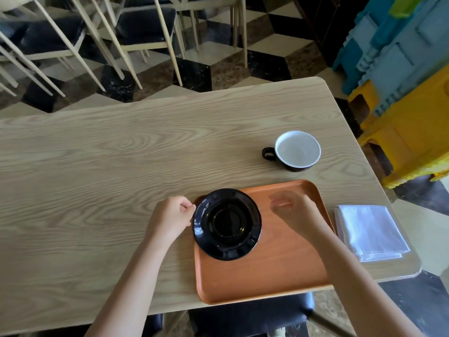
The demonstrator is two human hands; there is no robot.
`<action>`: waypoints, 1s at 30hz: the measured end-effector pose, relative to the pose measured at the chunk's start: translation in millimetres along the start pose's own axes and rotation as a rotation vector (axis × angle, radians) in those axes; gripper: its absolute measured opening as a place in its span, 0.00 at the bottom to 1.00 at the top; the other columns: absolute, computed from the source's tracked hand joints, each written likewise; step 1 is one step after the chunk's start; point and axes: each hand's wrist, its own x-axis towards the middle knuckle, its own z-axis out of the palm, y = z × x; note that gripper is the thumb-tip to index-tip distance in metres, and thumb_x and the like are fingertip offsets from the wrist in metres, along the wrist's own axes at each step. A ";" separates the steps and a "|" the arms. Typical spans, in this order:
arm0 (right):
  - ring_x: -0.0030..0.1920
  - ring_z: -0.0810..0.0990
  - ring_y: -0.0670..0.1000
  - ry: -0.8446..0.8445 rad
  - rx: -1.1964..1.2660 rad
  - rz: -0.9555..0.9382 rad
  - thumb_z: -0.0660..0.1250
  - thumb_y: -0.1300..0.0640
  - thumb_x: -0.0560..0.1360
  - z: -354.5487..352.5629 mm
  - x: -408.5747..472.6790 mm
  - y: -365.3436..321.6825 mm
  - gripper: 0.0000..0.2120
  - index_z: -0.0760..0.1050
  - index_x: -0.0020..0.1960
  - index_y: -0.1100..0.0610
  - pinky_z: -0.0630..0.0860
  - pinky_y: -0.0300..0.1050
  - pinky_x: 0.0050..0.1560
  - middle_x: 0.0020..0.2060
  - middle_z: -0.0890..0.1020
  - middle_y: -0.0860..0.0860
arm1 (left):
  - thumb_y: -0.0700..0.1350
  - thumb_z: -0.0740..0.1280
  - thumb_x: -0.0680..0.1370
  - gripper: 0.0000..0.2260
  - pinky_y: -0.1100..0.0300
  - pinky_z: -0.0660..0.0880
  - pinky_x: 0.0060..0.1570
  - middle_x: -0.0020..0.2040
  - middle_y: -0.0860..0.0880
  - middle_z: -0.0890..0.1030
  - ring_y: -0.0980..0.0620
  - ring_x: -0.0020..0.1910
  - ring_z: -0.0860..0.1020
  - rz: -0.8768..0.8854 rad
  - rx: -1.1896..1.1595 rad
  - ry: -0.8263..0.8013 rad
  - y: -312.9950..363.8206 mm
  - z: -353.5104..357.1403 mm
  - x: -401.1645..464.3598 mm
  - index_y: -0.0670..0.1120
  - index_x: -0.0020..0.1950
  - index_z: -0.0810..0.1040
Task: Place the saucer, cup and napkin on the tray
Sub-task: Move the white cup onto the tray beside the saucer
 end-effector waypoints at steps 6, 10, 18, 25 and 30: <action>0.51 0.77 0.53 0.328 -0.176 -0.149 0.71 0.58 0.68 -64.4 24.1 -10.8 0.17 0.77 0.56 0.54 0.71 0.37 0.50 0.54 0.80 0.53 | 0.46 0.66 0.75 0.14 0.53 0.76 0.53 0.57 0.48 0.79 0.50 0.55 0.77 0.606 0.113 0.107 88.1 20.8 25.0 0.46 0.60 0.76; 0.68 0.61 0.58 0.268 -0.423 -0.185 0.75 0.53 0.65 -87.0 53.4 1.8 0.33 0.67 0.68 0.50 0.68 0.54 0.62 0.70 0.65 0.55 | 0.48 0.69 0.74 0.23 0.50 0.67 0.63 0.70 0.43 0.68 0.43 0.65 0.70 0.808 0.318 0.103 125.5 53.6 59.8 0.45 0.67 0.70; 0.67 0.69 0.58 0.093 -0.541 -0.294 0.75 0.52 0.66 -91.0 92.1 32.9 0.30 0.70 0.65 0.55 0.72 0.53 0.59 0.73 0.63 0.56 | 0.49 0.70 0.73 0.27 0.49 0.65 0.61 0.67 0.42 0.71 0.39 0.61 0.71 0.761 0.406 -0.001 137.9 100.2 99.2 0.46 0.69 0.67; 0.63 0.74 0.58 0.155 -0.475 -0.342 0.76 0.53 0.64 -89.7 92.2 39.9 0.27 0.75 0.61 0.59 0.74 0.53 0.57 0.72 0.65 0.54 | 0.43 0.75 0.68 0.23 0.49 0.74 0.54 0.57 0.41 0.79 0.41 0.54 0.77 0.785 0.185 0.058 142.4 105.5 97.8 0.41 0.62 0.76; 0.62 0.76 0.57 0.201 -0.392 -0.362 0.77 0.56 0.63 -89.2 80.8 40.2 0.24 0.77 0.57 0.59 0.75 0.50 0.56 0.70 0.68 0.55 | 0.39 0.77 0.64 0.21 0.56 0.70 0.52 0.50 0.39 0.81 0.41 0.49 0.79 0.842 0.105 0.130 142.4 103.3 86.9 0.38 0.56 0.80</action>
